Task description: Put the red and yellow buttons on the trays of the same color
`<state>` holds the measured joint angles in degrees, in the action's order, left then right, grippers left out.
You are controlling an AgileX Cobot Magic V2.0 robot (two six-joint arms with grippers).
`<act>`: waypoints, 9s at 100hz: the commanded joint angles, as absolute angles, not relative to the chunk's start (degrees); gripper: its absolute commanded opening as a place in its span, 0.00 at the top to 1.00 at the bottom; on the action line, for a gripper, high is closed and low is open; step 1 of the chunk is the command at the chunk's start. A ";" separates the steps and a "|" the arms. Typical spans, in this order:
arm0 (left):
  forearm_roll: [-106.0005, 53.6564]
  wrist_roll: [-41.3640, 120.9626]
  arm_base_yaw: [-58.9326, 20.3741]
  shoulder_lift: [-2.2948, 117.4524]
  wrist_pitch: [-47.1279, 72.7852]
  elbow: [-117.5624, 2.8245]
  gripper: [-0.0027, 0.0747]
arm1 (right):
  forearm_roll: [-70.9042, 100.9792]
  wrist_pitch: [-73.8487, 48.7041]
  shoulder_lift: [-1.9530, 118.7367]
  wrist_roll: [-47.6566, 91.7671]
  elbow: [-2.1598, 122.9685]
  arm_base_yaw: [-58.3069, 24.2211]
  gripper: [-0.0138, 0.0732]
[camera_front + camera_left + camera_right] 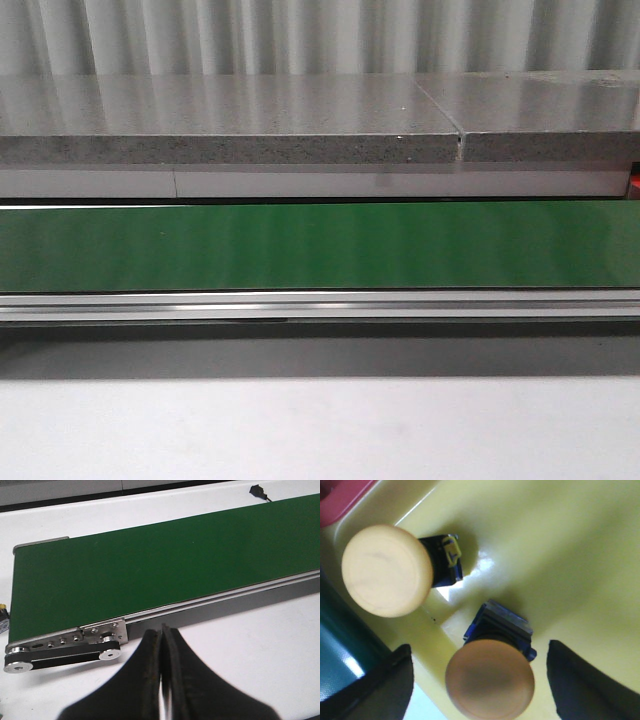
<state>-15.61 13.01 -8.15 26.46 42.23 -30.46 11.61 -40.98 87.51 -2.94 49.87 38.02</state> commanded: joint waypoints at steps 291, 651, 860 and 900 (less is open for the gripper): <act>2.90 -10.27 -2.29 53.69 39.73 -49.09 0.67 | 7.01 -37.86 20.49 8.04 34.00 -6.50 0.92; -10.41 4.05 10.44 86.11 57.12 -74.44 0.75 | 7.01 -37.88 20.49 8.04 34.00 -6.50 0.92; -2.03 -12.84 26.81 76.04 57.35 -53.79 0.25 | 7.01 -37.88 20.49 8.04 34.00 -6.50 0.92; -2.45 -11.30 27.85 86.78 52.06 -53.79 0.25 | 7.01 -37.88 20.49 8.04 34.00 -6.50 0.92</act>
<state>-2.03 -11.39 27.48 86.68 54.20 -52.66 7.19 -41.71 20.16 7.68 32.53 -6.54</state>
